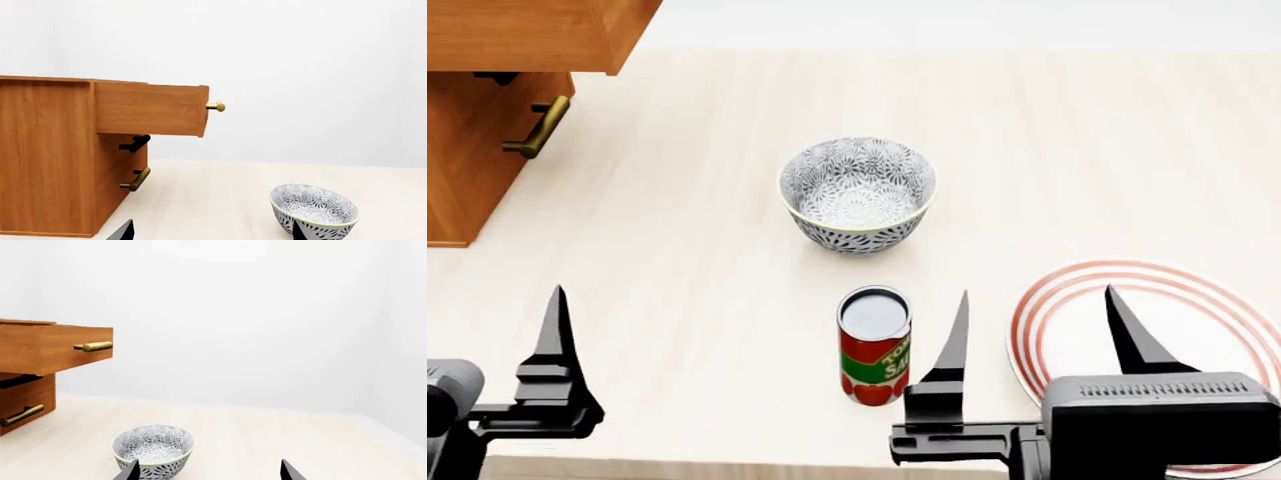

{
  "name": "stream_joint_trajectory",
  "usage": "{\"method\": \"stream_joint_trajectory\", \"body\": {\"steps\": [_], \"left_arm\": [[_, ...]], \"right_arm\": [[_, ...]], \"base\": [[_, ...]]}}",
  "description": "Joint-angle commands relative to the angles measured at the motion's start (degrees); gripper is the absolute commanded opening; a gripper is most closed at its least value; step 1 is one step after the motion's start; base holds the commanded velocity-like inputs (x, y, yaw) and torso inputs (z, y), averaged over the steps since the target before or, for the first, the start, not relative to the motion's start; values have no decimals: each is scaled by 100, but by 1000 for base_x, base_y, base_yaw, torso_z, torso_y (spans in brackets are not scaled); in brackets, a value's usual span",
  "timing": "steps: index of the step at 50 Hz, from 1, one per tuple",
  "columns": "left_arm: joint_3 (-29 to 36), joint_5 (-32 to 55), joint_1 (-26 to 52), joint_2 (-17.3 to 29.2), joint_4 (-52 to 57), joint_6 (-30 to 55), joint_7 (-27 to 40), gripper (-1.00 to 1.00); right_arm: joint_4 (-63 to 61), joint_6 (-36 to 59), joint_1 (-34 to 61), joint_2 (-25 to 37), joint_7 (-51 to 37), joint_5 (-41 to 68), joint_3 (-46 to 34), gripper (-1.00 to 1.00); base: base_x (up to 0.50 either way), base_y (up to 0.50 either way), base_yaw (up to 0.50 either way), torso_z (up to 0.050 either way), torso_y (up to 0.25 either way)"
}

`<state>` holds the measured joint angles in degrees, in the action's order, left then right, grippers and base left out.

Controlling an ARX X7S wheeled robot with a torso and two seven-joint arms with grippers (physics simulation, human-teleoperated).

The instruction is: Put the bowl on the plate.

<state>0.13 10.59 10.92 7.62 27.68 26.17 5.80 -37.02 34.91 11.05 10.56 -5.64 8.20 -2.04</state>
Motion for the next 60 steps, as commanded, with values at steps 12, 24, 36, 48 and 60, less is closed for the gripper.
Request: {"method": "stream_joint_trajectory", "body": {"steps": [12, 24, 36, 48, 60], "left_arm": [[-184, 423, 450, 93, 810, 853, 238, 100], [-217, 503, 463, 119, 784, 857, 322, 100], [-217, 566, 458, 167, 791, 851, 381, 100], [-221, 622, 464, 213, 774, 836, 434, 100], [-267, 643, 354, 252, 550, 611, 424, 100]], "right_arm": [[-797, 614, 392, 75, 52, 495, 376, 100], [-813, 620, 393, 107, 24, 574, 393, 100], [-795, 627, 400, 153, -39, 574, 352, 100], [-668, 826, 453, 234, -76, 630, 361, 100], [-881, 1384, 1508, 1935, 846, 223, -491, 100]], "base": [[350, 0, 0, 0, 0], [500, 0, 0, 0, 0], [500, 0, 0, 0, 0], [317, 0, 0, 0, 1], [0, 0, 0, 0, 0]]}}
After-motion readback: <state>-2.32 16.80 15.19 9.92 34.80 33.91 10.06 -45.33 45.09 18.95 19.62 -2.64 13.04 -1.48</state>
